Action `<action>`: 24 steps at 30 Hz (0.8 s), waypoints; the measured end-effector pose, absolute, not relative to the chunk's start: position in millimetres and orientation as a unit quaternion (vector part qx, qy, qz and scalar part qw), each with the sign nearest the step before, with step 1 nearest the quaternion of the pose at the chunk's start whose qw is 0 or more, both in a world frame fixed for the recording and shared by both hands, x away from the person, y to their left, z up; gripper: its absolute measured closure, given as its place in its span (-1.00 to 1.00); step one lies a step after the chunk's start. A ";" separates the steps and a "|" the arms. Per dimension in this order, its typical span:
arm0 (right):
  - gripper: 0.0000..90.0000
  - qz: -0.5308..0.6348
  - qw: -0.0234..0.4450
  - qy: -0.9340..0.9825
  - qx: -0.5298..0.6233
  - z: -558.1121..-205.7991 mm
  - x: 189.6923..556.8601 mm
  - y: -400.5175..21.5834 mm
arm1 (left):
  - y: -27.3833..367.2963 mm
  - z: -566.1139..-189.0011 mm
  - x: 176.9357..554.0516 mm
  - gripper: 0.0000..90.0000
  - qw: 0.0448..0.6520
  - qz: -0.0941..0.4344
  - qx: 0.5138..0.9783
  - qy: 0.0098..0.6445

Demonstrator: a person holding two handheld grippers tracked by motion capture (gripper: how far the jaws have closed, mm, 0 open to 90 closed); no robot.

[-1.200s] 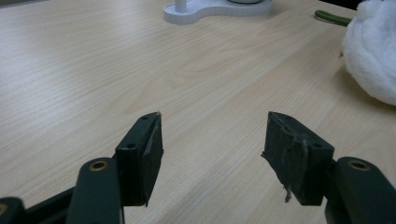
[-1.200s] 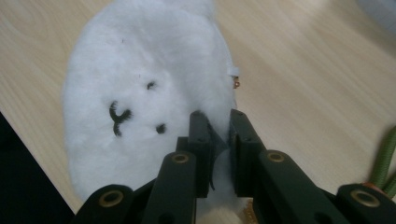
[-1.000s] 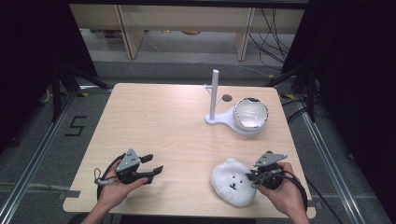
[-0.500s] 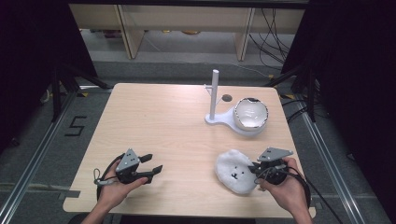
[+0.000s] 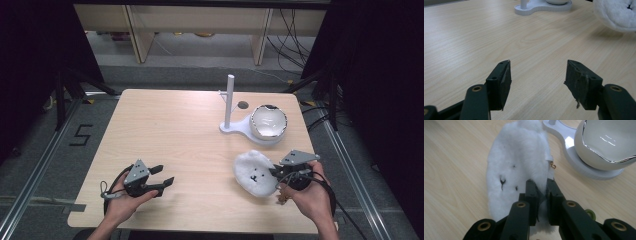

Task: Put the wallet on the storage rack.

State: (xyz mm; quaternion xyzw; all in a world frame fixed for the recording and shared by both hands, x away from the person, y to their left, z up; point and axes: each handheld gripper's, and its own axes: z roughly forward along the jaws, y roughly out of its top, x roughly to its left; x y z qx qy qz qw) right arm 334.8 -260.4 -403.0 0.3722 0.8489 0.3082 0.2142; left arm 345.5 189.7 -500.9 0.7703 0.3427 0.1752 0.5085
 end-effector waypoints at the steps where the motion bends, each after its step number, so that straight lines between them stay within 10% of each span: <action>1: 0.84 0.308 0.214 0.849 0.372 -403.0 334.8 -260.4 | 189.7 -500.9 345.5 -0.18 0.508 0.175 0.770 0.343; 24: 0.83 0.316 0.256 0.836 0.369 -378.1 353.0 -274.1 | 188.4 -503.2 345.4 -0.18 0.510 0.173 0.768 0.347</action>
